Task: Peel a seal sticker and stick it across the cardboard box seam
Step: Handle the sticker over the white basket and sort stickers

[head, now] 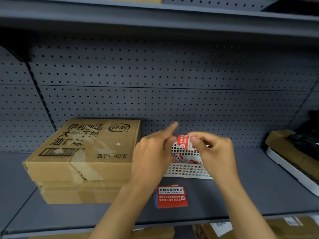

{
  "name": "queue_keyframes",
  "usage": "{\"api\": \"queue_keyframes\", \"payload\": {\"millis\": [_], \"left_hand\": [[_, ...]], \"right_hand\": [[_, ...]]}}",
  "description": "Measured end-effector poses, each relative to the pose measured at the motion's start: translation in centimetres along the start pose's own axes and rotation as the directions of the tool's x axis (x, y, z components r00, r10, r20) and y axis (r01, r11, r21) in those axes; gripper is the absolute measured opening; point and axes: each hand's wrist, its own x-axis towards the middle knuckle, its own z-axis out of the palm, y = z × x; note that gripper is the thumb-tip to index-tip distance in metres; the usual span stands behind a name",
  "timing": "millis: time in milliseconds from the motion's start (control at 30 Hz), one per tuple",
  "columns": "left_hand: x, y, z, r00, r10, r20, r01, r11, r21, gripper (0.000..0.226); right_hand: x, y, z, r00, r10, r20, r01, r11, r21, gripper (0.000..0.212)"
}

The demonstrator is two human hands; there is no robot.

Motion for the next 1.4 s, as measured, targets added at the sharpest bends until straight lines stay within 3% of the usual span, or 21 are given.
{"api": "queue_keyframes", "payload": {"millis": [100, 300, 633, 733, 967, 1133, 1267, 1400], "left_hand": [[0.2, -0.7, 0.0, 0.995, -0.095, 0.011, 0.095, 0.995, 0.001, 0.051], [0.0, -1.8, -0.3, 0.993, -0.109, 0.039, 0.11, 0.994, -0.009, 0.052], [0.2, -2.0, 0.4, 0.994, -0.012, 0.112, -0.004, 0.99, 0.141, 0.026], [0.0, -1.9, 0.9, 0.991, 0.006, 0.132, -0.024, 0.99, 0.139, 0.027], [-1.6, -2.4, 3.3, 0.953, 0.002, 0.302, -0.047, 0.989, 0.143, 0.032], [-3.6, -3.8, 4.8, 0.894, -0.117, 0.433, -0.004, 0.963, 0.269, 0.022], [-5.8, -5.2, 5.8, 0.853, -0.158, 0.497, -0.01, 0.948, 0.318, 0.005], [-7.3, -6.7, 6.4, 0.85, -0.153, 0.504, -0.008, 0.953, 0.303, 0.018]], "right_hand": [[1.7, 2.2, -0.2, 0.996, 0.055, -0.068, -0.054, 0.998, 0.02, 0.024], [4.7, 6.0, 1.2, 0.979, 0.194, 0.057, -0.19, 0.979, -0.069, 0.029], [5.8, 9.6, 2.3, 0.958, 0.256, 0.132, -0.203, 0.924, -0.323, 0.032], [5.3, 9.7, 1.9, 0.977, 0.198, 0.077, -0.138, 0.868, -0.477, 0.026], [1.5, 6.7, 0.4, 0.989, -0.04, 0.143, 0.102, 0.883, -0.459, 0.021], [-2.8, 5.9, 0.5, 0.918, 0.122, 0.378, 0.117, 0.826, -0.551, 0.02], [-4.6, 7.3, 1.5, 0.864, 0.166, 0.476, 0.184, 0.776, -0.603, 0.019], [-5.2, 8.7, 2.4, 0.844, 0.138, 0.518, 0.273, 0.721, -0.637, 0.036]]}}
